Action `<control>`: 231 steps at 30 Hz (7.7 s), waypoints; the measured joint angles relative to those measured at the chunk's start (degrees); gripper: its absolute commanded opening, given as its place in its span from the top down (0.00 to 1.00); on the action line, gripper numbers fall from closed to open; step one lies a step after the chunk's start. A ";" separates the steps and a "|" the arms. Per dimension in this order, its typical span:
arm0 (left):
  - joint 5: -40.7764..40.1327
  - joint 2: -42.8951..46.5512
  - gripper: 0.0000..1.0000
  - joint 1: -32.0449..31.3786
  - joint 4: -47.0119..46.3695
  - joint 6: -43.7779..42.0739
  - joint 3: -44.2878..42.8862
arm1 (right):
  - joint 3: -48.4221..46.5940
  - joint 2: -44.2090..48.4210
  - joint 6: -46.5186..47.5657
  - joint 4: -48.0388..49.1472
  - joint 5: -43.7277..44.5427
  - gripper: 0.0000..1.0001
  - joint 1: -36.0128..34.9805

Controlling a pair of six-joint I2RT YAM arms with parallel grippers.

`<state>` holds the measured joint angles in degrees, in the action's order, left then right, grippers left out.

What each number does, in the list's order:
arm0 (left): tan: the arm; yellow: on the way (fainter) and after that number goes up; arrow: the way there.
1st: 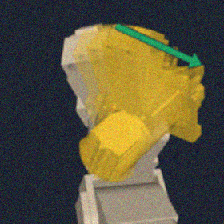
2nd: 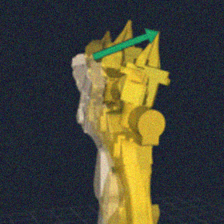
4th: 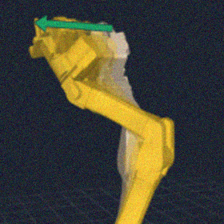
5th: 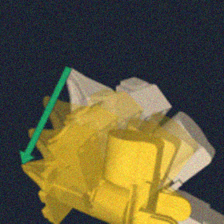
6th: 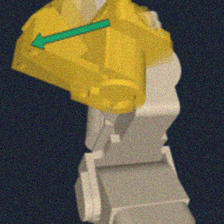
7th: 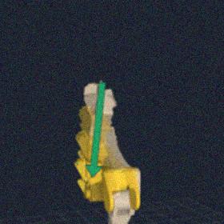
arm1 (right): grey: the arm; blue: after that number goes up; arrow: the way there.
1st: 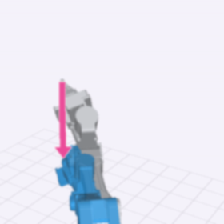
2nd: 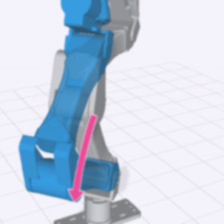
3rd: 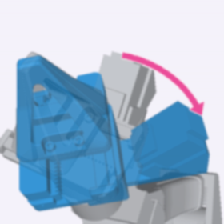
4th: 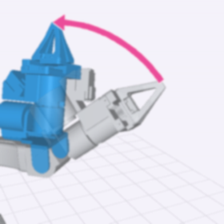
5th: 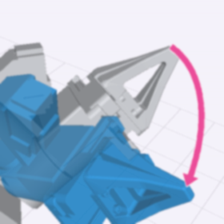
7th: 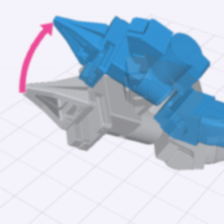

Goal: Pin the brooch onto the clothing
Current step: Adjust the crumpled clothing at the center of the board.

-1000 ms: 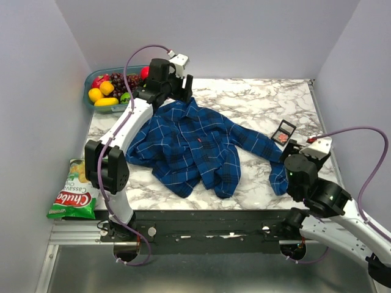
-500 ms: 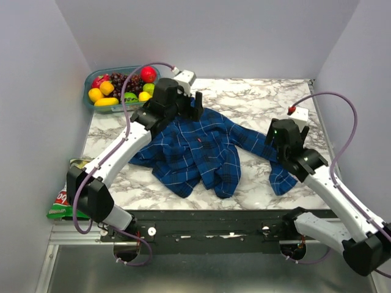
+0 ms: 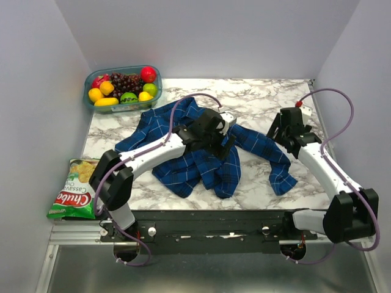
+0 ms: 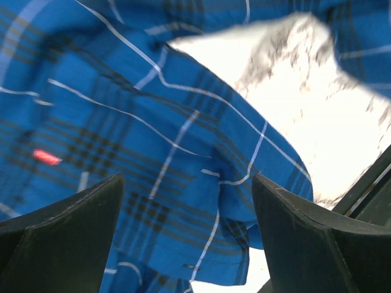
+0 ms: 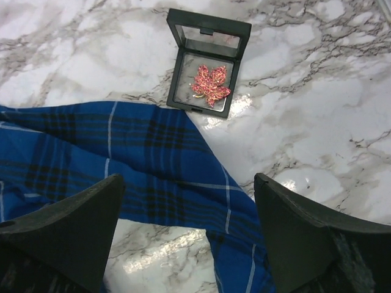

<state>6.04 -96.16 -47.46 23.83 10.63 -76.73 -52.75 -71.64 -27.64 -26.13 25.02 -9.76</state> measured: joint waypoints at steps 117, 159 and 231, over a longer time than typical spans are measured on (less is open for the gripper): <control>2.80 4.59 0.43 -4.09 1.33 0.26 19.19 | -25.49 -35.93 -2.64 -10.88 -9.66 0.18 8.72; 5.57 11.72 0.35 -1.42 -8.26 15.43 29.40 | -37.90 -40.96 9.31 -3.06 -23.28 0.27 -10.75; 4.46 34.84 0.01 16.52 -2.58 23.37 30.95 | -45.66 -35.63 15.50 -13.70 -29.59 0.22 -5.44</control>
<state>10.50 -61.32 -30.94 21.26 34.00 -45.78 -98.41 -107.26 -12.14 -39.83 -4.58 -15.20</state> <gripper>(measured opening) 0.987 0.761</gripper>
